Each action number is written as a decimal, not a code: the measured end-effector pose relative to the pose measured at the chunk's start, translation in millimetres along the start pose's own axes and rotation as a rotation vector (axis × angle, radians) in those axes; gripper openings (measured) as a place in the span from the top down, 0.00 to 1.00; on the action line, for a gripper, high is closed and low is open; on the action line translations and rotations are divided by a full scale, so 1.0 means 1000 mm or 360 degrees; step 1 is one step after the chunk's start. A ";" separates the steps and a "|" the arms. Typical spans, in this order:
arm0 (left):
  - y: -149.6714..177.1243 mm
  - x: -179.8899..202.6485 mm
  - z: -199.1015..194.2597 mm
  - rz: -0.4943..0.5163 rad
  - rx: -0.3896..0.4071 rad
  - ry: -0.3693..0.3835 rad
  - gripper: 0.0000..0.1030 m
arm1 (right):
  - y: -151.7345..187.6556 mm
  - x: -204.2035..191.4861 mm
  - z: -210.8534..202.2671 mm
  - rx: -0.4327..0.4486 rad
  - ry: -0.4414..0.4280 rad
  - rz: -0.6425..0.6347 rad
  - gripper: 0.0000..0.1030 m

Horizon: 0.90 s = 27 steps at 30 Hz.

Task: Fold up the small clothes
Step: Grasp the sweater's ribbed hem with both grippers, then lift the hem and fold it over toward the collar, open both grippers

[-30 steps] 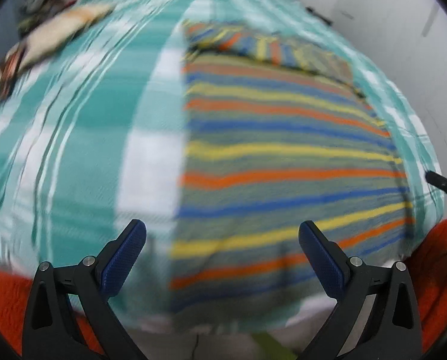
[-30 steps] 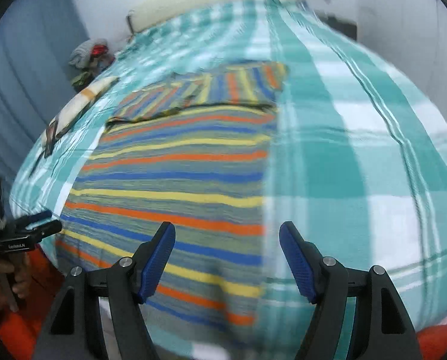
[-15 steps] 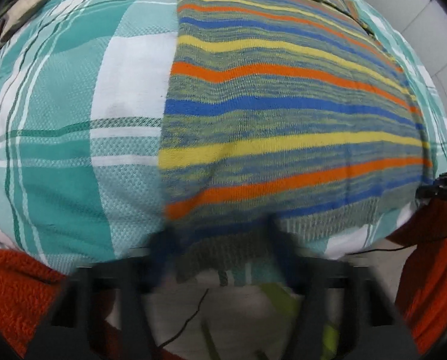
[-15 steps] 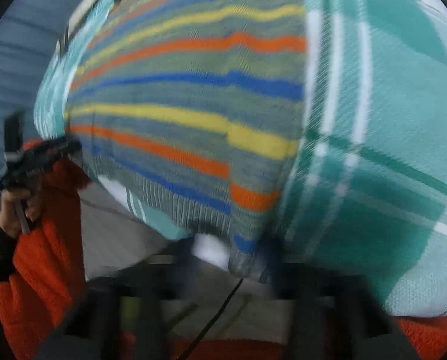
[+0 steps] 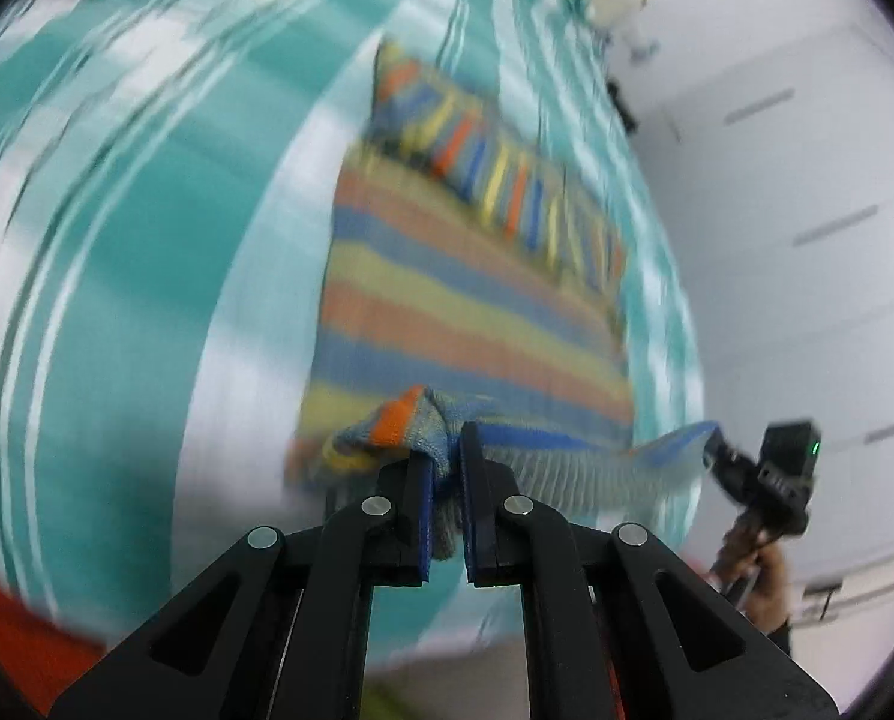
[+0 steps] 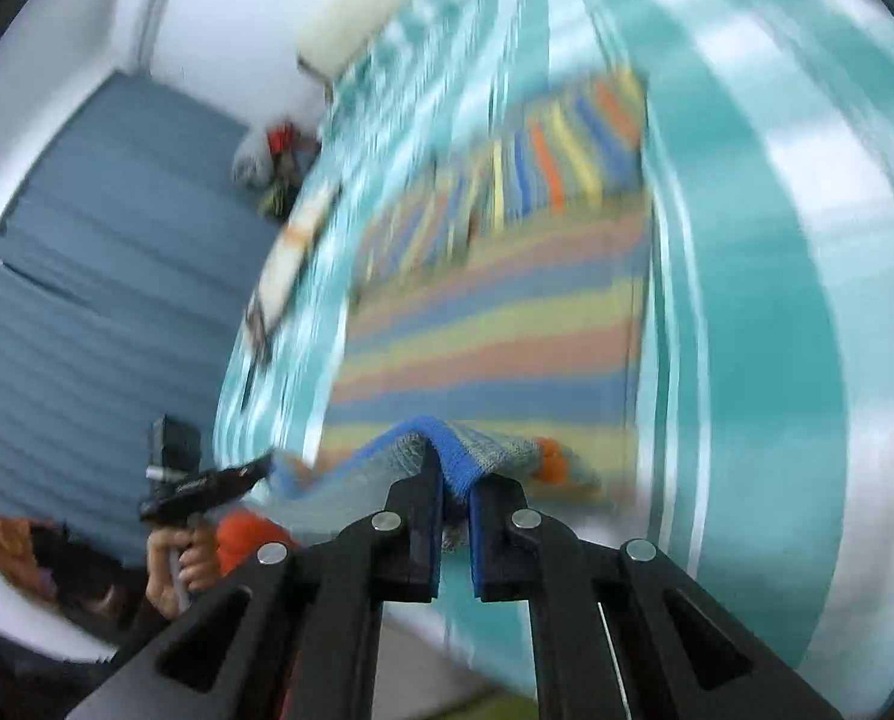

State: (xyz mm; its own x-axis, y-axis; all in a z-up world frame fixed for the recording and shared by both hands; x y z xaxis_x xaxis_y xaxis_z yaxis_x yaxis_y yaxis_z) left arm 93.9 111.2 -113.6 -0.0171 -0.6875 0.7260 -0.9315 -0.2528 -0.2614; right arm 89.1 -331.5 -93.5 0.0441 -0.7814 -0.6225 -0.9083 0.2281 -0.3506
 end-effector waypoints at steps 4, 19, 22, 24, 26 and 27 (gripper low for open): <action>-0.095 -0.002 0.026 -0.0109 0.0117 0.0041 0.95 | -0.085 0.010 0.022 0.0169 0.0017 0.0105 0.93; -0.267 -0.044 0.153 -0.0360 0.0118 -0.0056 0.75 | -0.257 0.098 0.154 0.0117 -0.0029 0.0553 0.83; -0.286 -0.052 0.144 -0.0447 0.0294 0.0016 0.28 | -0.266 0.114 0.153 0.0276 -0.0135 0.0708 0.64; -0.296 -0.051 0.129 -0.0452 0.0425 0.0012 0.19 | -0.270 0.119 0.143 0.0410 -0.0169 0.0760 0.63; -0.297 -0.047 0.119 -0.0402 0.0436 0.0000 0.19 | -0.273 0.122 0.130 0.0505 -0.0153 0.0772 0.63; -0.294 -0.045 0.116 -0.0364 0.0420 -0.0010 0.19 | -0.272 0.121 0.124 0.0515 -0.0111 0.0741 0.63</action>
Point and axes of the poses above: each gripper's, at about its wrist camera, not at the fingertips, and z roughly the way its jaws point, x to its right, y to its underside, the point moved 5 cm from there along z, roughly the way its jaws point, and after that the axes turned 7 degrees about y, right-handed, at the moved point
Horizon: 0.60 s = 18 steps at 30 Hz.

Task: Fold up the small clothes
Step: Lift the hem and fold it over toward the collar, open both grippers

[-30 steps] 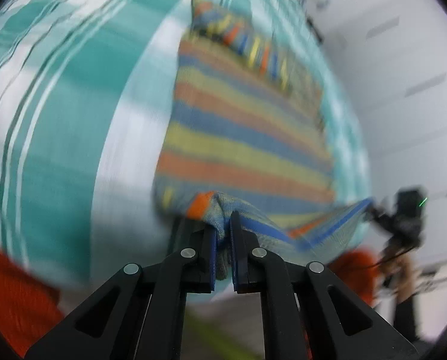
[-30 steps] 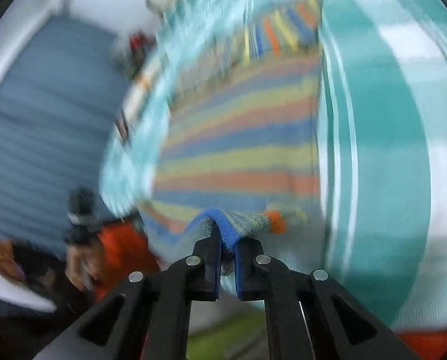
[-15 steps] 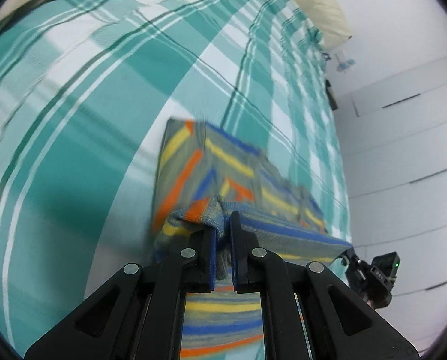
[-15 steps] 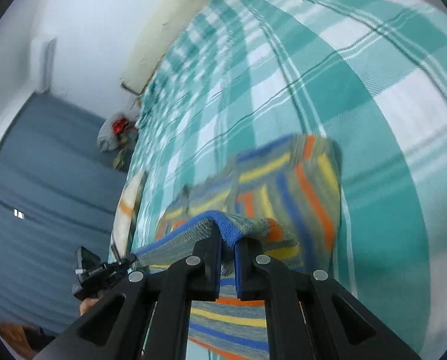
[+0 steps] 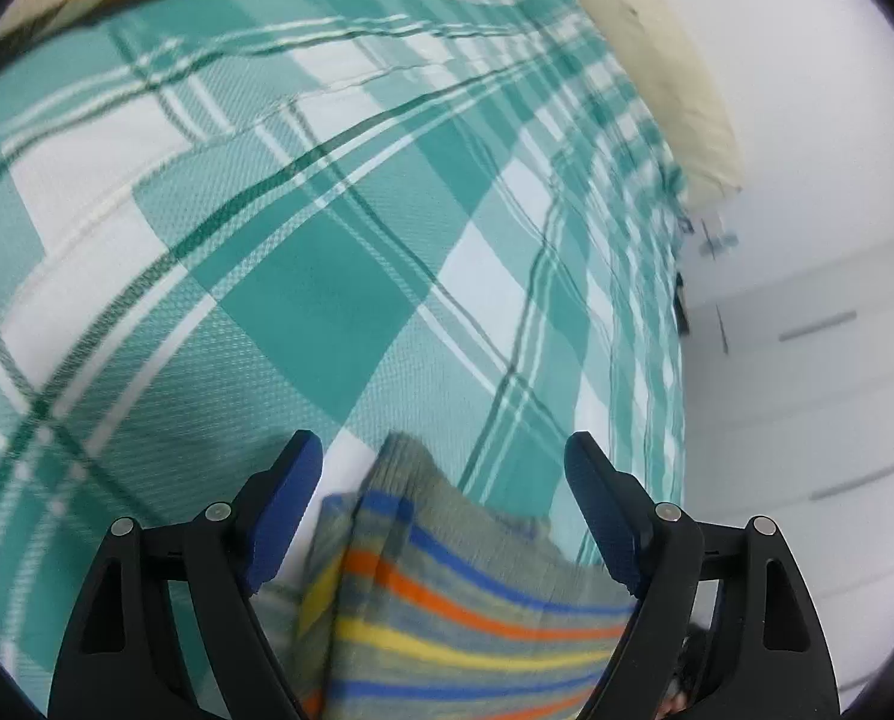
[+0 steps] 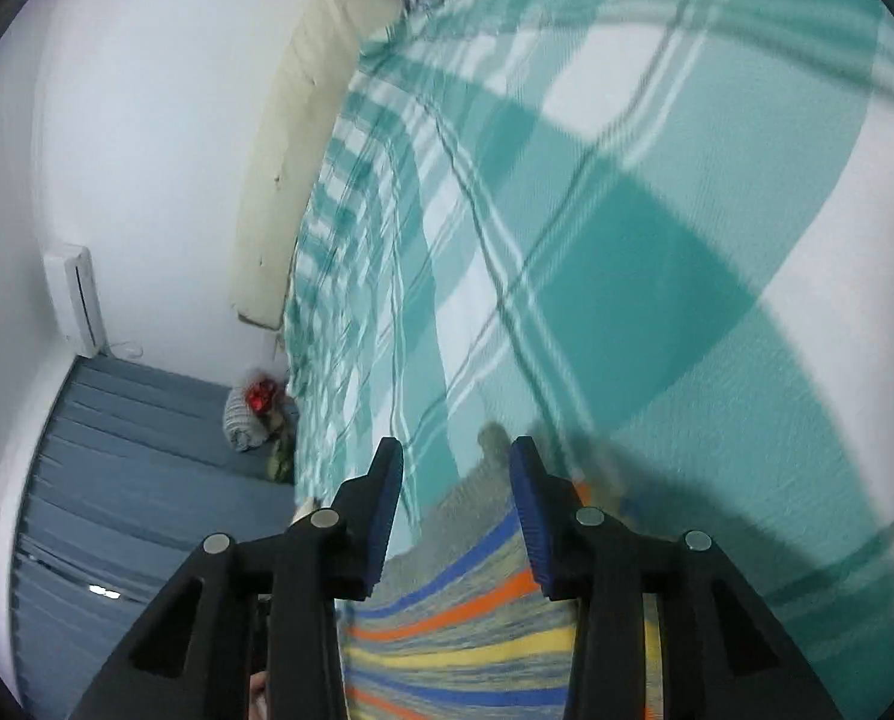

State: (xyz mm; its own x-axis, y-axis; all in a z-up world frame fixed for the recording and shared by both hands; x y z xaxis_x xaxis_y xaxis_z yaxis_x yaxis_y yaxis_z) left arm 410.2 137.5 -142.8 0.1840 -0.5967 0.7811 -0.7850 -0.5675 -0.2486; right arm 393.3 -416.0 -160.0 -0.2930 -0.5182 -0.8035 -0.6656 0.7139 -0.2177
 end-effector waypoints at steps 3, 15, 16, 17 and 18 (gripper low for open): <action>0.028 0.001 -0.024 0.0227 -0.0101 -0.0069 0.19 | 0.009 -0.009 -0.015 -0.0045 0.0103 -0.0187 0.63; 0.177 -0.038 -0.073 0.0702 -0.0323 -0.0357 0.54 | 0.175 0.033 -0.081 -0.0603 0.0389 -0.0756 0.64; 0.184 -0.037 -0.064 0.0741 -0.0402 -0.0404 0.94 | 0.180 0.036 -0.077 -0.0593 0.0427 -0.0767 0.98; 0.188 -0.035 -0.062 0.0761 -0.0439 -0.0438 0.95 | 0.182 0.039 -0.077 -0.0580 0.0481 -0.0754 0.97; 0.189 -0.032 -0.066 0.0798 -0.0432 -0.0466 0.96 | 0.183 0.042 -0.079 -0.0582 0.0500 -0.0707 0.97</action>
Point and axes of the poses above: each gripper's, at about its wrist camera, not at the fingertips, and z roughly the way its jaws point, x to its right, y to its underside, the point moved 5 cm from there along z, roughly the way its jaws point, and after that the axes turned 7 degrees about y, right-handed, at the moved point
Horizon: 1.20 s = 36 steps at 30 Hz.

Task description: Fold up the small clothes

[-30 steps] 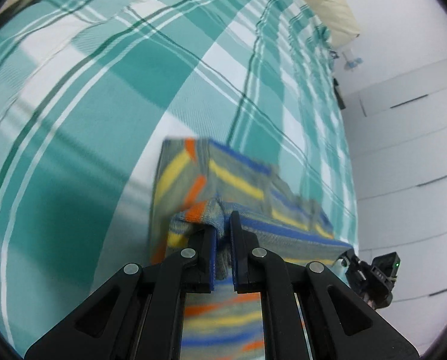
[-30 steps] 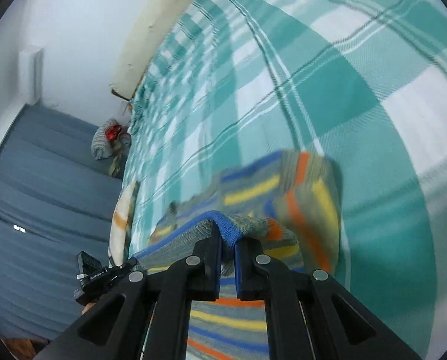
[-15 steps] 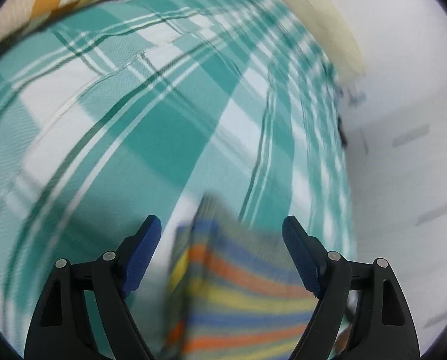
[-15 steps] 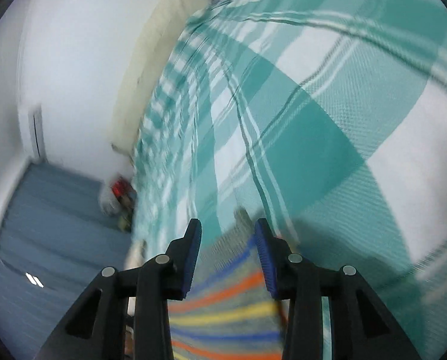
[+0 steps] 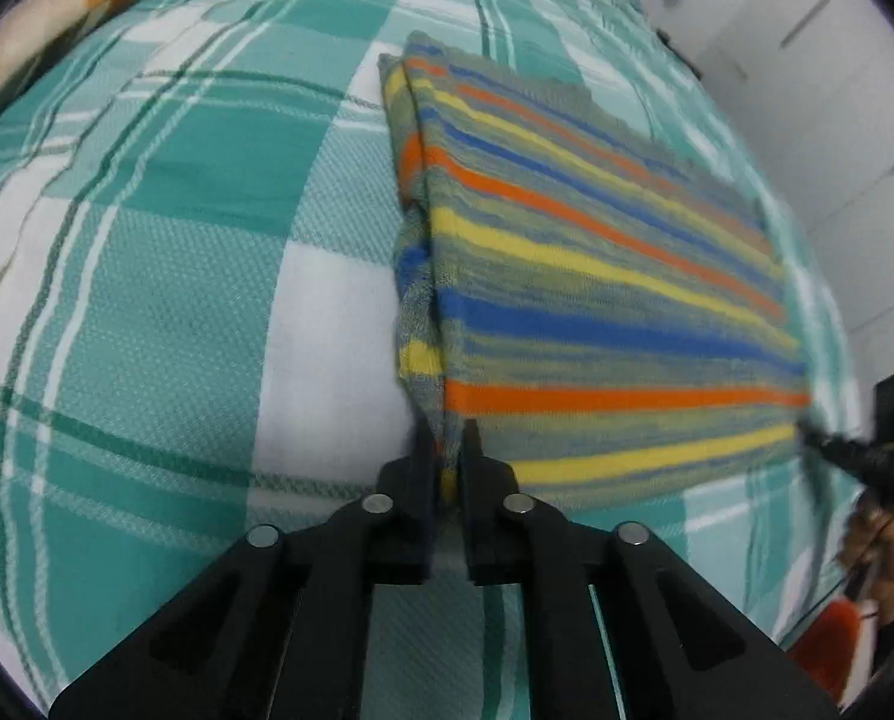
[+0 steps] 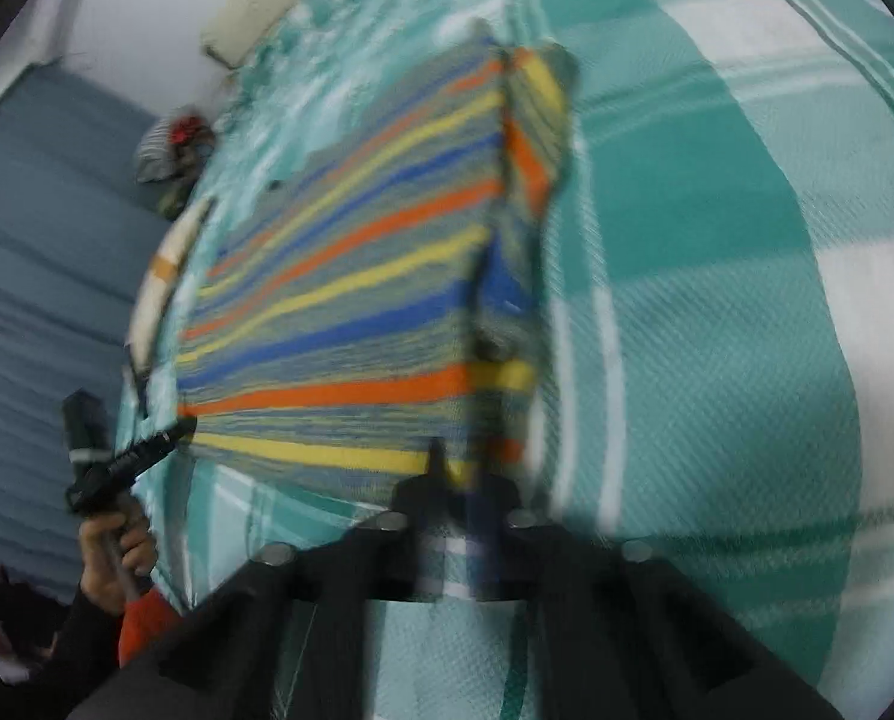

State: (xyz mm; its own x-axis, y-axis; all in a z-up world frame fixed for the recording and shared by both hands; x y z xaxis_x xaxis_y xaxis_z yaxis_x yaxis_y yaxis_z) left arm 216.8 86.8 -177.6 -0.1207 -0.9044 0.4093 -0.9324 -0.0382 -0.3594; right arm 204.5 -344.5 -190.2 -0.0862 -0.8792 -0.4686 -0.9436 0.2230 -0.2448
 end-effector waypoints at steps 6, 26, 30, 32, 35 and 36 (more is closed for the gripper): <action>0.003 0.007 0.002 0.0168 -0.0096 -0.0190 0.94 | 0.015 0.012 -0.007 -0.0020 0.0098 0.0008 0.97; 0.118 -0.001 -0.042 0.0290 0.0340 -0.0624 0.02 | 0.113 -0.003 -0.056 0.0578 0.0976 -0.0296 0.07; 0.120 -0.010 -0.041 0.0210 0.0355 -0.0566 0.00 | 0.123 0.000 -0.043 0.0582 0.1047 -0.0371 0.02; 0.120 -0.014 -0.040 0.0177 0.0348 -0.0518 0.00 | 0.126 0.008 -0.042 0.0587 0.1009 -0.0339 0.00; 0.123 -0.012 -0.039 0.0215 0.0347 -0.0517 0.00 | 0.128 0.016 -0.040 0.0606 0.0912 -0.0279 0.00; 0.124 -0.011 -0.039 0.0221 0.0347 -0.0519 0.00 | 0.129 0.015 -0.039 0.0611 0.0926 -0.0295 0.00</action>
Point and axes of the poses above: each gripper's, at about its wrist camera, not at the fingertips, and z roughly the way its jaws point, x to its right, y to its underside, the point moved 5 cm from there along z, roughly the way its jaws point, and after that the axes turned 7 degrees about y, right-handed, at the moved point
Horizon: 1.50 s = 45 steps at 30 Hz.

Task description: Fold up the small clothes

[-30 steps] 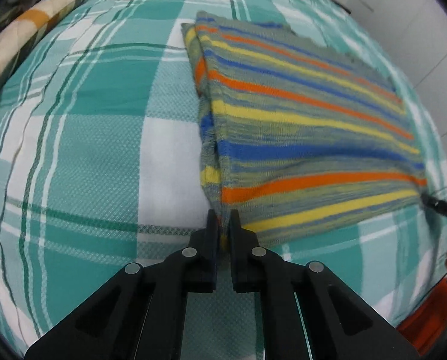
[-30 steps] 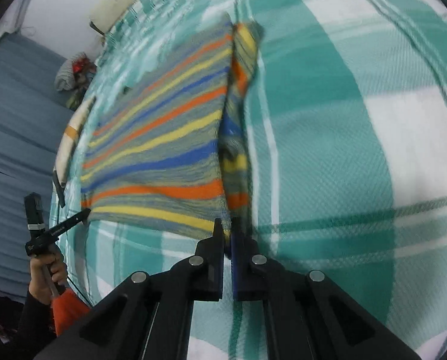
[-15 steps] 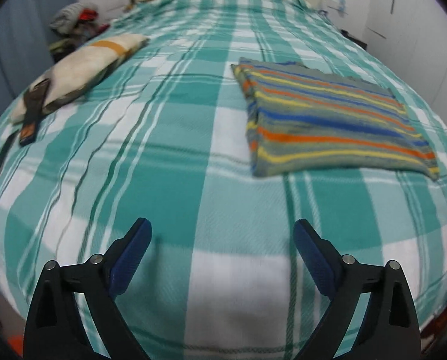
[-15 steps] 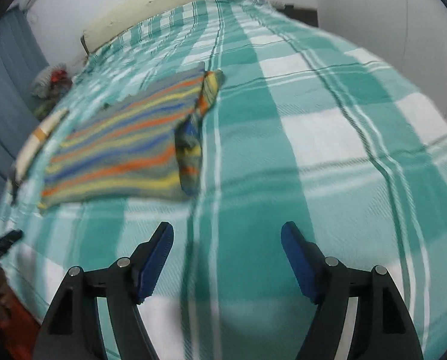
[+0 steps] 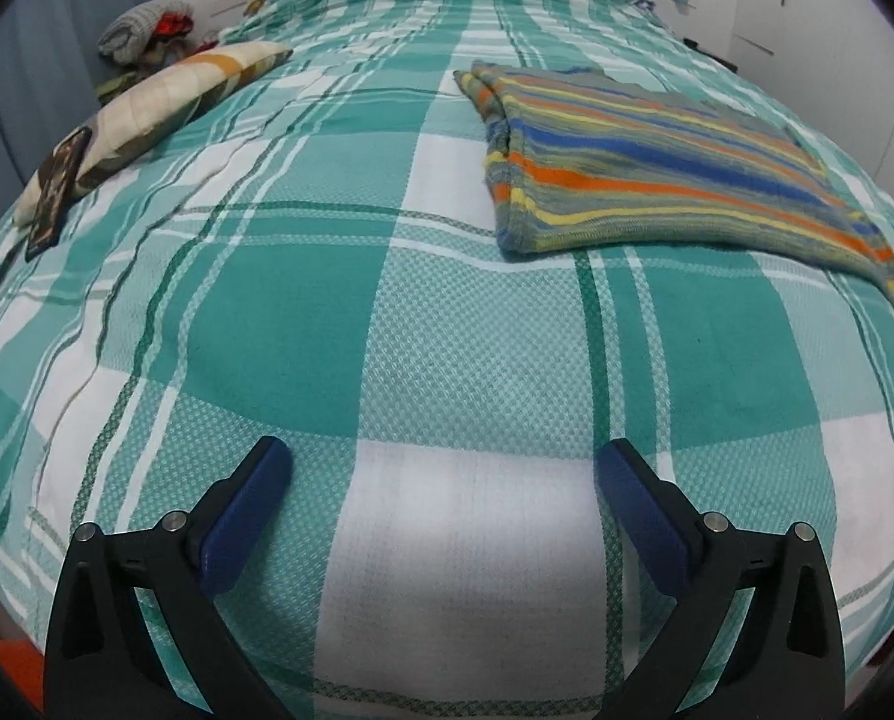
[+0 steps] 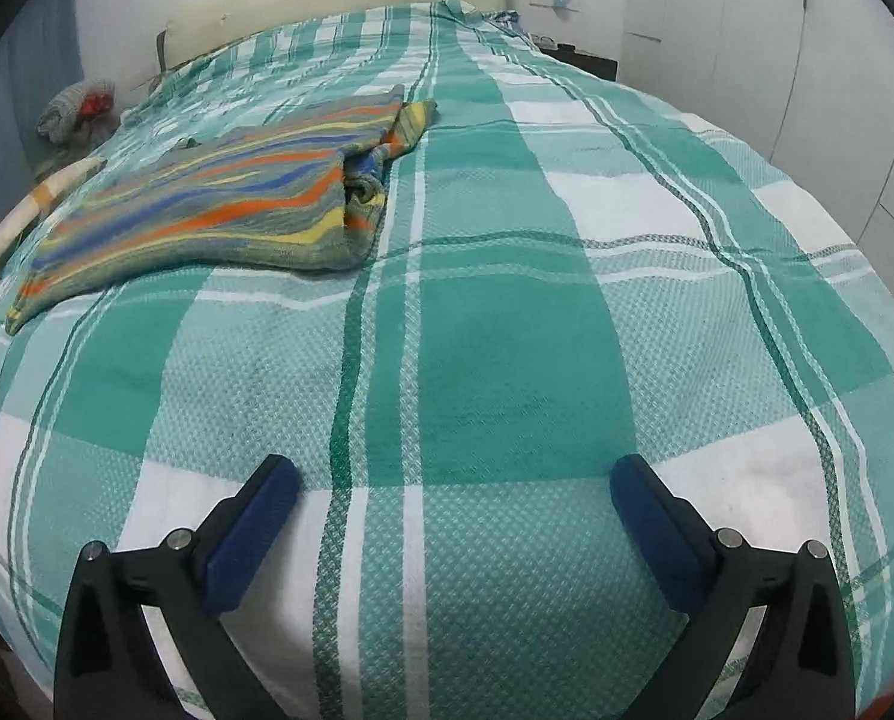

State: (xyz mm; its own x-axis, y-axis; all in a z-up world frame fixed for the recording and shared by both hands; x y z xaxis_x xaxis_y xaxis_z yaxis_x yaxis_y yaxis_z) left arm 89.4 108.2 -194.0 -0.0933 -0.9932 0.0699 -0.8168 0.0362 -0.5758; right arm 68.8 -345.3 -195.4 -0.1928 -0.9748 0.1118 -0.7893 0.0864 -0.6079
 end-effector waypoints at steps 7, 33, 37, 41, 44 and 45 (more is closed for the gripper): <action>0.001 0.001 0.000 0.0011 0.0006 -0.0003 0.00 | 0.002 -0.003 -0.001 0.0020 0.0020 -0.0010 0.00; 0.001 0.002 0.001 0.0017 0.0011 -0.0011 0.00 | 0.003 -0.004 -0.002 0.0032 0.0021 -0.0011 0.00; 0.001 0.002 0.000 0.0017 0.0011 -0.0012 0.01 | 0.003 -0.004 -0.002 0.0032 0.0021 -0.0011 0.00; 0.001 0.002 0.001 0.0017 0.0011 -0.0012 0.00 | 0.003 -0.004 -0.002 0.0033 0.0021 -0.0011 0.00; 0.001 0.002 0.001 0.0017 0.0011 -0.0012 0.01 | 0.003 -0.004 -0.002 0.0033 0.0021 -0.0011 0.00; 0.001 0.002 0.001 0.0017 0.0011 -0.0012 0.01 | 0.003 -0.004 -0.002 0.0033 0.0021 -0.0011 0.00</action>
State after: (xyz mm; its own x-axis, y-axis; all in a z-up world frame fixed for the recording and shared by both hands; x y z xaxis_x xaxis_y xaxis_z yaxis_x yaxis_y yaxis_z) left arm 88.6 106.3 -194.9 -0.0976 -0.9935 0.0577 -0.8118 0.0460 -0.5821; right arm 66.3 -341.0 -196.4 -0.1955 -0.9725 0.1265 -0.7784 0.0754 -0.6232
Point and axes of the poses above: each gripper's, at about its wrist camera, not at the fingertips, and z roughly the way its jaws point, x to its right, y to its underside, the point moved 5 cm from there along z, roughly the way its jaws point, and after that the axes turned 7 degrees about y, right-handed, at the moved point
